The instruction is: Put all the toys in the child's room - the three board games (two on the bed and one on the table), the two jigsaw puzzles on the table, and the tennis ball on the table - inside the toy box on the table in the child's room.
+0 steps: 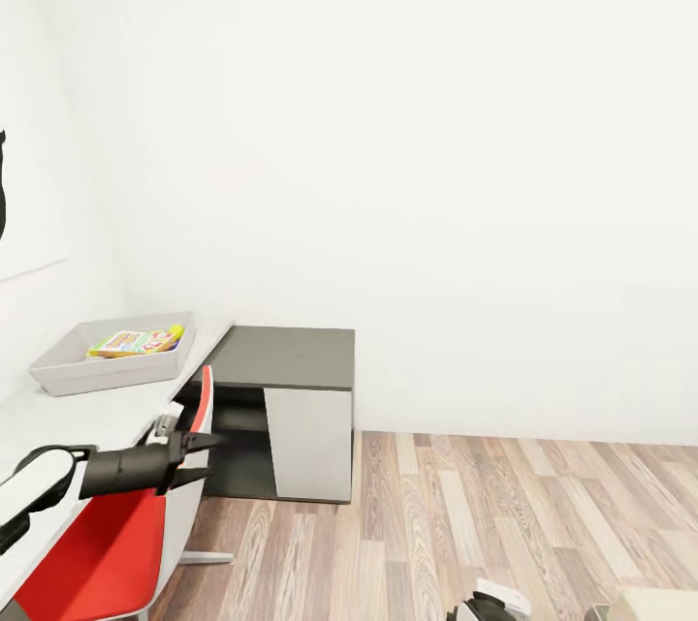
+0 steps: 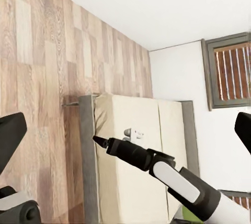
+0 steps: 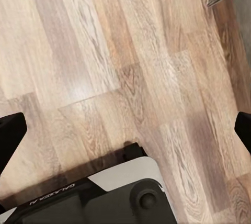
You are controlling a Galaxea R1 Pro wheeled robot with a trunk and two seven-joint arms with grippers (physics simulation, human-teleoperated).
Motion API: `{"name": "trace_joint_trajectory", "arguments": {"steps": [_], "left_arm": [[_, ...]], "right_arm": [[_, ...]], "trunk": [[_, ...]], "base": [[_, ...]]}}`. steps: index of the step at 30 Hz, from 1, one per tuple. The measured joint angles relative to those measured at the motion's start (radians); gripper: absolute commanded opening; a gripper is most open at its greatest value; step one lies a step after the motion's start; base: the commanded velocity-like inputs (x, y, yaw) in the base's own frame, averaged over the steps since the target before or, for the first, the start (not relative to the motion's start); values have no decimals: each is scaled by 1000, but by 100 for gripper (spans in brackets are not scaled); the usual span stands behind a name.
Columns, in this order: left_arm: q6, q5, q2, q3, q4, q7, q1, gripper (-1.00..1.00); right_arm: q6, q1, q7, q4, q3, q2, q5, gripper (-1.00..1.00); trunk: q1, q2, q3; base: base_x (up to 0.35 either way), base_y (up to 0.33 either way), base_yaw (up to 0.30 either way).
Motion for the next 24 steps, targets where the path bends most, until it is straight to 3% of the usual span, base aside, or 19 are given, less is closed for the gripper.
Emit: {"name": "trace_joint_trajectory", "arguments": {"steps": [2,5,11,13,15,18,19,20,22,24], "left_arm": [[-2,-17,-28,-3,-1,6,0,100],[-3,-109,-88,-4,-2,21,-2,100],[-3,-426,-290,3,-3,59,-3,100],[-4,-516,-346,5,1,89,-4,100],[-5,-584,-402,7,17,135,-4,100],[-34,-647,-481,7,90,219,-7,100],[-50,-654,-496,6,110,237,-9,100],[-94,-670,-530,5,165,285,-13,100],[-149,-683,-574,2,246,349,-16,100],[-209,-719,-623,-1,343,415,-17,100]], "right_arm": [[-3,0,0,0,0,0,0,100],[-5,-1,0,0,1,0,0,100],[-41,-1,1,0,2,0,1,100],[-49,-2,1,1,2,0,1,100],[-52,-2,1,1,2,0,1,100],[-54,-2,1,1,2,0,1,100],[-55,-2,1,1,2,0,2,100],[-55,-2,1,1,2,0,5,100],[-56,-2,0,1,2,0,18,100],[-57,-2,0,1,2,0,39,100]], "trunk": [[0,0,0],[0,0,0],[0,0,0],[0,0,0],[0,0,0],[0,0,0],[0,0,0],[0,0,0],[0,0,0],[0,0,0]], "base": [[0,0,0],[0,0,0],[0,0,0],[0,0,0],[0,0,0],[0,0,0],[0,0,0],[0,0,0],[0,0,0],[0,0,0]]}}
